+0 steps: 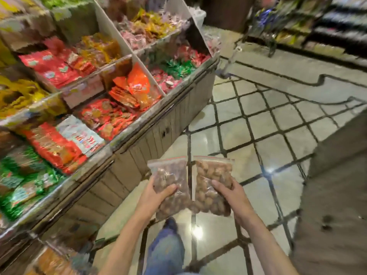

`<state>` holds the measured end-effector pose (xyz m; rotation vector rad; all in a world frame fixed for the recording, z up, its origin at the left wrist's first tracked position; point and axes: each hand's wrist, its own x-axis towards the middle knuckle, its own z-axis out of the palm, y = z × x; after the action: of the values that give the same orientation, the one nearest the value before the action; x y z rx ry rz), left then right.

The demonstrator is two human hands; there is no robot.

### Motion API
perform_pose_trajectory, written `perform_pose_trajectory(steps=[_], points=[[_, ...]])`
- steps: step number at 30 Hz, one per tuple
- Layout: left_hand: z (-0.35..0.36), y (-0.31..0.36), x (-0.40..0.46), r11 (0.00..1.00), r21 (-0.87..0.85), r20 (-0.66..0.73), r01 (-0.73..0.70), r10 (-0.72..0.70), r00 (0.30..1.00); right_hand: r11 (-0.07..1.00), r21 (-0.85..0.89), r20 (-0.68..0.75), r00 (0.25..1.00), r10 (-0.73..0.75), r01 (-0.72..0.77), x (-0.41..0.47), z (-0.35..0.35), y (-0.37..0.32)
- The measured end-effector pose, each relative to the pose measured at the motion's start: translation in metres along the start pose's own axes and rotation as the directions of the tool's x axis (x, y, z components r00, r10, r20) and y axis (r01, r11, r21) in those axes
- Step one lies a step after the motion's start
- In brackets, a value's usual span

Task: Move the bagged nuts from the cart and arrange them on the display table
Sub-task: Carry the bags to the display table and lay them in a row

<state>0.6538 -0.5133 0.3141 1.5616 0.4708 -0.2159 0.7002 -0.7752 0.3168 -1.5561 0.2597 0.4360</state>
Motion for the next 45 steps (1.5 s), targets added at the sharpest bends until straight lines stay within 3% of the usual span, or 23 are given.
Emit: perform_pose_trajectory(steps=[7,17,24,29,38,45], points=[[0.086,0.066,0.16,0.997,0.073,0.276,-0.039,0.017,0.961,0.996,0.092,-0.223,0.975,0.026,-0.006,0.099,-0.081,-0.041],[0.225,0.182,0.347,0.98,0.158,0.579,-0.123,0.009,0.815,0.982,0.182,-0.495,0.868,0.048,0.05,0.22,-0.179,-0.126],[0.33,0.231,0.454,0.98,0.178,0.668,-0.092,-0.051,0.742,0.951,0.302,-0.565,0.816,0.122,0.067,0.315,-0.268,-0.146],[0.429,0.264,0.534,0.971,0.212,0.673,-0.107,-0.066,0.737,0.938,0.333,-0.581,0.804,0.126,0.093,0.394,-0.355,-0.167],[0.621,0.339,0.65,0.935,0.28,0.738,-0.217,-0.065,0.672,0.957,0.251,-0.599,0.8,0.038,0.143,0.501,-0.524,-0.243],[0.769,0.381,0.721,0.927,0.287,0.787,-0.24,-0.085,0.611,0.933,0.299,-0.716,0.694,0.08,0.201,0.554,-0.635,-0.271]])
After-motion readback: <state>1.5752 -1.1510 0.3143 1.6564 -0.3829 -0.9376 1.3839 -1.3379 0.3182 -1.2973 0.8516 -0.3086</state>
